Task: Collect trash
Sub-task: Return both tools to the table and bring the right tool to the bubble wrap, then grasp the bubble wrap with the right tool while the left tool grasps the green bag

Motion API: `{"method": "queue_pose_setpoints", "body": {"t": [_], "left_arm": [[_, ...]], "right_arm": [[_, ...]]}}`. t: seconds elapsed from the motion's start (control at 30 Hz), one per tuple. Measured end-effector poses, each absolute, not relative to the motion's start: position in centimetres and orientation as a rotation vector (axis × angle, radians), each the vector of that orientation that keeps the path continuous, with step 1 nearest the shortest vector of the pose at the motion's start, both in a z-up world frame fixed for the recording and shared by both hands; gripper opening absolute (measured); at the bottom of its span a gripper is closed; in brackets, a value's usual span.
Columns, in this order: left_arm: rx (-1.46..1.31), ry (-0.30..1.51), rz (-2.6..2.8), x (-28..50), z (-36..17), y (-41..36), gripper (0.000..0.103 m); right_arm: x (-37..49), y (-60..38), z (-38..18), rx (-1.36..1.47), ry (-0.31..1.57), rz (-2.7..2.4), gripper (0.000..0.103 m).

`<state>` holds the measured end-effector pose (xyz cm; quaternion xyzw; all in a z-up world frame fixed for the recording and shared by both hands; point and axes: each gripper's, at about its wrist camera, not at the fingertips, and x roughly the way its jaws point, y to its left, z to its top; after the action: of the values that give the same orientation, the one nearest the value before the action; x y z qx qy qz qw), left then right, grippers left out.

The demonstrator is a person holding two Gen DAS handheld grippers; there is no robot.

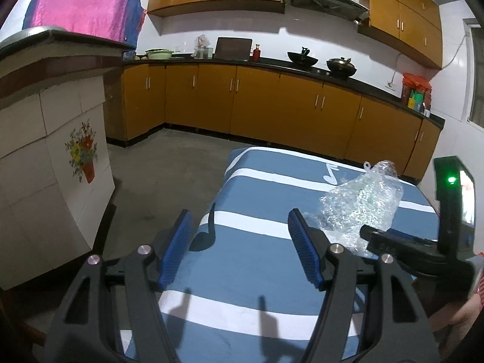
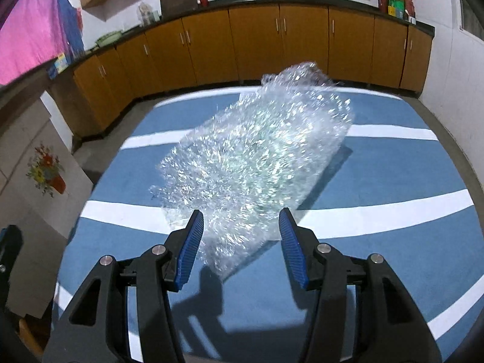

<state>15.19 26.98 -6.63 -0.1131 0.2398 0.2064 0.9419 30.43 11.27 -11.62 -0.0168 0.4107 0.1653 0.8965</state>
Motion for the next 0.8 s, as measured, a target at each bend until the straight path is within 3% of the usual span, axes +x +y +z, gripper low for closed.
{"method": "queue_pose_setpoints", "body": {"t": [0.07,0.17,0.23,0.67,0.8], "left_arm": [[-0.234,0.497,0.418,15.5,-6.8,26.9,0.065],[-0.229,0.500,0.413,15.7,-6.8,26.4,0.065],[-0.227,0.502,0.407,15.9,-6.9,26.1,0.065],[-0.216,0.528,0.307,18.7,-6.7,22.9,0.065],[-0.213,0.565,0.237,21.3,-7.2,21.3,0.070]], "right_arm": [[30.8,11.3,-12.3,-0.065,0.882,0.330,0.033],[30.3,10.6,-12.6,-0.087,0.886,0.337,0.017],[30.0,10.0,-12.4,-0.096,0.882,0.337,0.012],[27.8,2.1,-10.2,-0.102,0.787,0.269,0.009],[27.9,-0.7,-9.9,-0.094,0.787,0.230,0.009]]}}
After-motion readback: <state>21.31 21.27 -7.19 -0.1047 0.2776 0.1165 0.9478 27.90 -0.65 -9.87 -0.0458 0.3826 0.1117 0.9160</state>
